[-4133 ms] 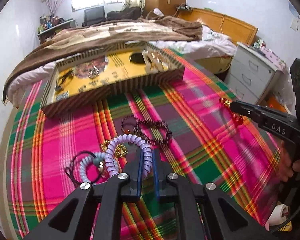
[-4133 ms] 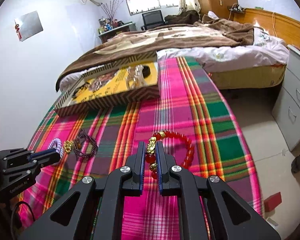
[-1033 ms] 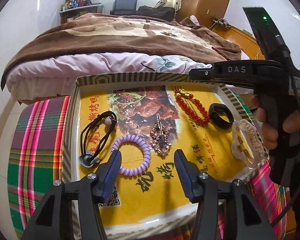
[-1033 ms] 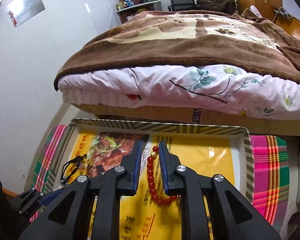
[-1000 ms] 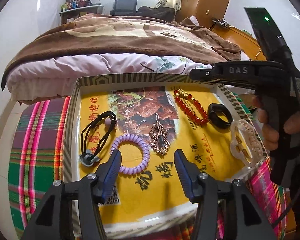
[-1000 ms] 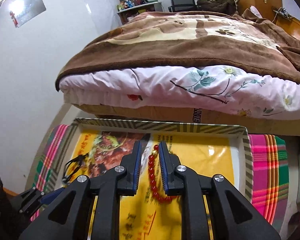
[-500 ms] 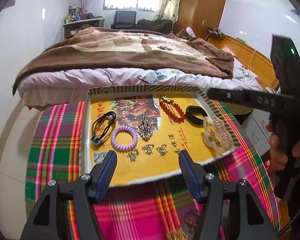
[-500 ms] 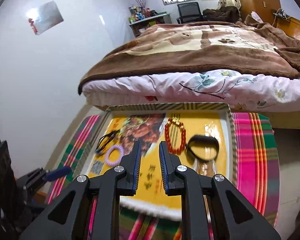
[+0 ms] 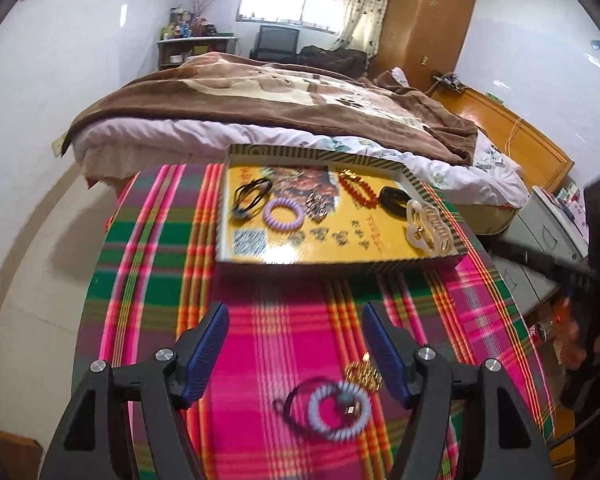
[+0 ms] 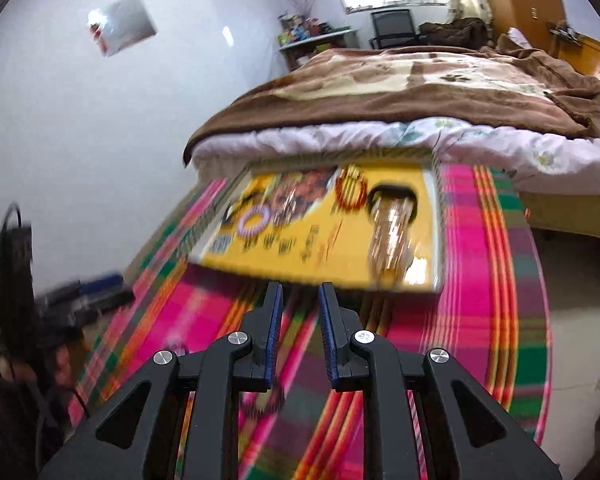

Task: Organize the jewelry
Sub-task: 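Grasp the dark brown bead bracelet with the right gripper while the left gripper approaches the light blue coil tie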

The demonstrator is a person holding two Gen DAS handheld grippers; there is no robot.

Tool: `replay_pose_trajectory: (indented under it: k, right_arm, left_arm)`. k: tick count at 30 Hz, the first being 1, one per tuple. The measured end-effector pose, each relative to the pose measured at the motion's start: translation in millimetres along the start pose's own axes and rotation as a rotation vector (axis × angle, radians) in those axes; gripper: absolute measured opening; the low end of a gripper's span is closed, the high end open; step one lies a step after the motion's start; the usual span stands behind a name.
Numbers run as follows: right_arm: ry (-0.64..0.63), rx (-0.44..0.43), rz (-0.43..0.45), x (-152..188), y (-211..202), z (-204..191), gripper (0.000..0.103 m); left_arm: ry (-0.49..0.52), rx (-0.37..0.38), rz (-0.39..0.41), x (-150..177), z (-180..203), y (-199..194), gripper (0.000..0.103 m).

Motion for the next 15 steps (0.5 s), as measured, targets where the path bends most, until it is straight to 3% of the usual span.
replay_pose_trajectory:
  k: [8, 9, 12, 15]
  right_arm:
    - [-0.149, -0.029, -0.082, 66.7, 22.9, -42.9, 0.019]
    - [-0.159, -0.031, -0.092, 70.4, 27.4, -48.9, 0.022]
    - [-0.194, -0.038, -0.113, 80.4, 38.9, -65.5, 0.043]
    - [-0.198, -0.036, -0.128, 85.9, 48.8, -74.3, 0.044]
  left_arm:
    - [-0.061, -0.011, 0.013, 36.3, -18.5, -19.5, 0.069]
    - [-0.067, -0.014, 0.015, 37.9, -20.9, -21.0, 0.069]
    - [-0.086, -0.013, 0.016, 47.1, -27.6, -26.3, 0.070]
    - [-0.093, -0.013, 0.007, 53.6, -30.4, -27.1, 0.070]
Point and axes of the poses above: each gripper's, at about its wrist camera, not at the fingertips, and y roughly the way its jaws point, z to its right, x to its underside, the point moved 10 cm from there along y, roughly the way its jaws point, and after that the axes turned 7 degrees about x, right-handed, at the moved point
